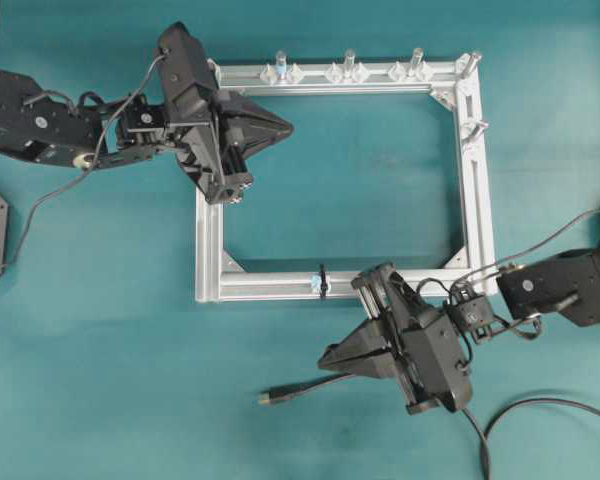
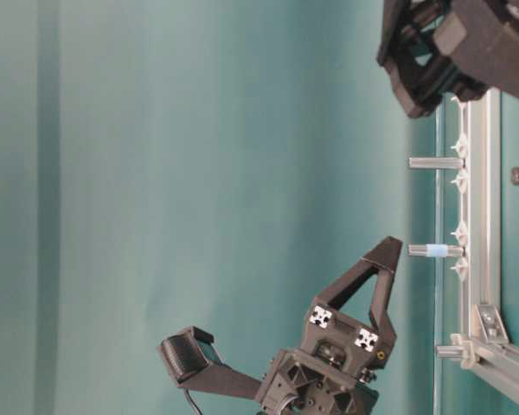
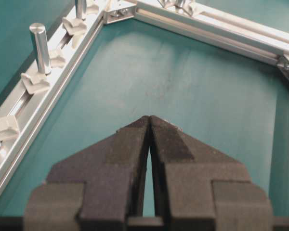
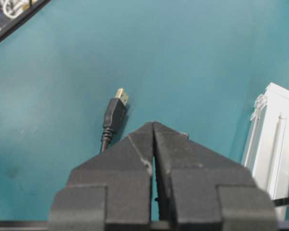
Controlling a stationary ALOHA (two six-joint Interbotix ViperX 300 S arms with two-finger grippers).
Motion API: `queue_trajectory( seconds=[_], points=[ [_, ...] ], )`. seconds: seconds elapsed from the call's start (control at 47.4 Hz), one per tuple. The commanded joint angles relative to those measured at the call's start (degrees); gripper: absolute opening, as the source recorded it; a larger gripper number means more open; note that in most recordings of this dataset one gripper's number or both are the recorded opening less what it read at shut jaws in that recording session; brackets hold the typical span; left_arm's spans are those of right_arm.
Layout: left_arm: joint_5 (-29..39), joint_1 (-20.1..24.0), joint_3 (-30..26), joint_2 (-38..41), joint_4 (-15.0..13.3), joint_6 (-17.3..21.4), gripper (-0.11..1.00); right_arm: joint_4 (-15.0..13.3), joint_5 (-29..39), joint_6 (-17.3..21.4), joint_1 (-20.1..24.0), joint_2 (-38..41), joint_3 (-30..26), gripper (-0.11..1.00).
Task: Insert the wire through the string loop located in the center.
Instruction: 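Open the right gripper and lower it over the black USB cable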
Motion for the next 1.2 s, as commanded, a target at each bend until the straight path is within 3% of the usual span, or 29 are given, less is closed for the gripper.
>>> queue_trajectory(
  seconds=[0.0, 0.063, 0.232, 0.274, 0.486, 0.76, 1.182],
  points=[
    [-0.09, -0.26, -0.44, -1.49, 0.18, 0.0, 0.0, 0.0, 0.0, 0.0, 0.35, -1.58, -1.41, 0.01],
    [-0.09, -0.26, -0.44, -1.58, 0.18, 0.0, 0.0, 0.0, 0.26, 0.0, 0.44, -1.58, -1.67, 0.08],
    [-0.09, -0.26, -0.44, -1.58, 0.18, 0.09, 0.0, 0.09, 2.46, 0.0, 0.62, -1.67, -2.55, 0.52],
    [0.0, -0.26, -0.44, -1.58, 0.18, 0.09, 0.0, 0.09, 2.81, 0.09, 0.62, -1.67, -2.64, 0.57],
    [-0.09, -0.26, -0.35, -1.49, 0.18, 0.09, 0.0, 0.09, 3.25, 0.18, 0.62, -1.58, -2.64, 0.57],
    [-0.09, -0.26, -0.26, -1.49, 0.18, 0.09, 0.0, 0.09, 2.99, 3.25, 0.79, -0.62, -2.64, 0.57],
    [1.67, -0.44, -0.26, -1.76, 0.26, -0.09, 0.0, 0.09, 3.34, 3.34, 2.46, 4.48, -5.27, 0.57]
  ],
)
